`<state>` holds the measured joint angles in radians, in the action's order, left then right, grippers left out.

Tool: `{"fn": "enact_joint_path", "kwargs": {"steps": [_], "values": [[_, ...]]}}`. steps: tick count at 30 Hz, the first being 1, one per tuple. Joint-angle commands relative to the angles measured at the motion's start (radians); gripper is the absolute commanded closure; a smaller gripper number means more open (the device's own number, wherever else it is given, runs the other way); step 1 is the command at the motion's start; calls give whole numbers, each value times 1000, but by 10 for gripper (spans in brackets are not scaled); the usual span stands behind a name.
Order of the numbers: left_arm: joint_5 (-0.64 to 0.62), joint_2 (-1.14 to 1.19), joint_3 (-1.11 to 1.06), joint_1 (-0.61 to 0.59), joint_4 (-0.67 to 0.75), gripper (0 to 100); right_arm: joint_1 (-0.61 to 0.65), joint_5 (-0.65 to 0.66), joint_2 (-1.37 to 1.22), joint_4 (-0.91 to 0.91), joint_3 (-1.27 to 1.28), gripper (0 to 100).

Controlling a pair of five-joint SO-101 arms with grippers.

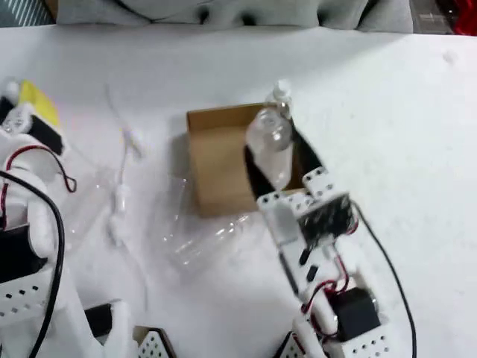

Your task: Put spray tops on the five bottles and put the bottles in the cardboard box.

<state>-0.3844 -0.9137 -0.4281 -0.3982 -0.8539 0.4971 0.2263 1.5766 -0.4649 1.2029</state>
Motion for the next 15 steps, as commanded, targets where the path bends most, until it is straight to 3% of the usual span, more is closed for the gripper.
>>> {"fn": "enact_joint_path", "kwargs": {"steps": [1,10,15], "values": [[-14,-28,43,-31,155,977,104,-9,77,76,69,979],[-20,-27,232,-25,316,976,255,-9,189,248,325,983],[-255,-27,322,-25,282,976,298,-9,223,240,411,983]]}}
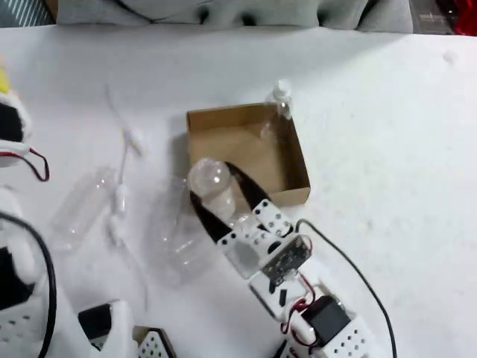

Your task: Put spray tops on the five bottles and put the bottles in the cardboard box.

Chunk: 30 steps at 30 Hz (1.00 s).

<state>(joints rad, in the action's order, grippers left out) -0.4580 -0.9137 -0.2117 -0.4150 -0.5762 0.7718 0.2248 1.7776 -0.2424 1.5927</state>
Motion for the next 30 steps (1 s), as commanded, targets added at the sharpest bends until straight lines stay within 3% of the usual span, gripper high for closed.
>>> {"fn": "enact_joint_path", "kwargs": {"steps": [1,4,7,11,14,21,30], "values": [[-229,-27,117,-8,-11,976,27,-8,24,22,41,983],[-310,-27,137,27,-58,976,30,-8,24,24,66,983],[-310,-28,132,162,-121,976,30,-8,24,24,71,983],[-241,-28,137,294,-222,976,28,-8,24,22,87,983],[-207,-53,112,320,-239,976,28,-8,24,16,98,983],[-204,-228,-112,323,-212,976,25,-8,24,15,98,983],[-210,-317,-376,352,37,976,28,-8,24,-21,98,983]]}}
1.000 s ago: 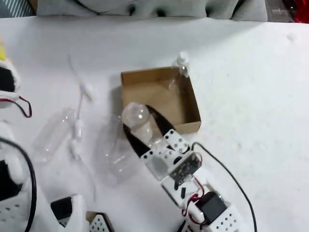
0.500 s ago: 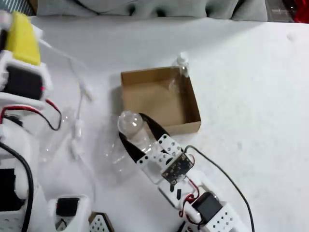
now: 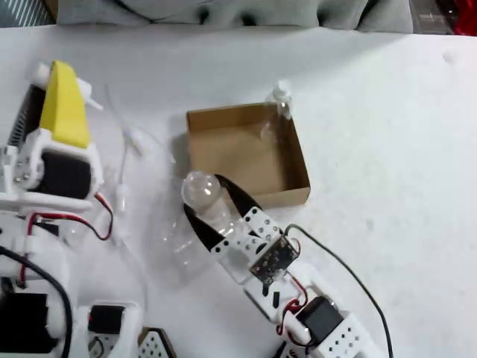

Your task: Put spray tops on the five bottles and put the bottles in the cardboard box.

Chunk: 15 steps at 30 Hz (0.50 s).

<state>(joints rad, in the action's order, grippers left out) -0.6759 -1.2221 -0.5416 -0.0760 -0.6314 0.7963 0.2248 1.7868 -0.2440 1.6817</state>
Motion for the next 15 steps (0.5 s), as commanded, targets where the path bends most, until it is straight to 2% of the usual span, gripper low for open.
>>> {"fn": "enact_joint_path", "kwargs": {"steps": [1,6,10,15], "values": [[8,-8,-49,13,95,976,4,-8,15,-19,9,983],[6,-10,-48,50,89,976,5,-8,15,-19,9,983],[6,-12,-26,93,20,976,5,-8,15,-19,9,983],[6,-12,-29,90,-3,976,5,-8,15,-19,9,983]]}}
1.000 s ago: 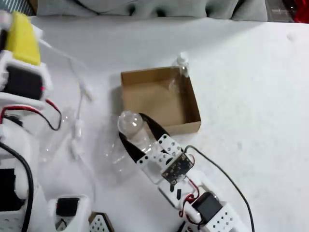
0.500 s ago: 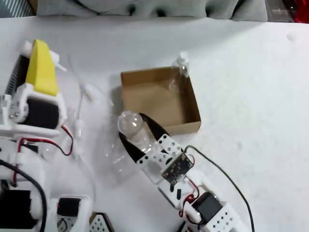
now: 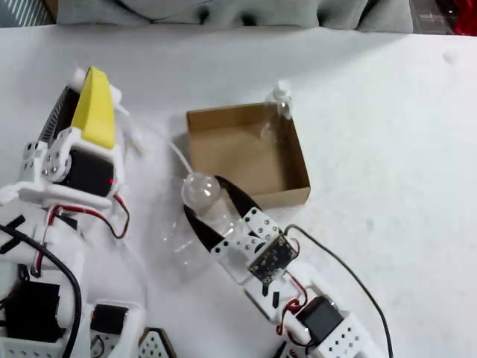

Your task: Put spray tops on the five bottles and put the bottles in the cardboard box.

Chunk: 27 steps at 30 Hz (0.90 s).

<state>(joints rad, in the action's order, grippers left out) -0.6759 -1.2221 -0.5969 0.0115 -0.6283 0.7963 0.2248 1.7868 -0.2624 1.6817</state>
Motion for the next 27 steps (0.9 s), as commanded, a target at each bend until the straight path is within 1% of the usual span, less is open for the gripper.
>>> {"fn": "enact_joint_path", "kwargs": {"steps": [1,6,15,21,23,25,27], "values": [[6,-12,25,2,-8,976,5,-8,15,-1,9,983],[6,-25,8,8,-9,976,5,-8,15,-2,9,983],[6,-170,-126,10,-3,976,5,-8,15,-2,9,983],[8,-182,-147,10,0,976,5,-8,13,-4,9,983],[8,-182,-147,10,21,976,5,-8,13,-19,9,983],[8,-182,-147,25,28,976,5,-8,13,-19,9,983],[11,-182,-150,73,21,976,5,-8,13,-19,9,983]]}}
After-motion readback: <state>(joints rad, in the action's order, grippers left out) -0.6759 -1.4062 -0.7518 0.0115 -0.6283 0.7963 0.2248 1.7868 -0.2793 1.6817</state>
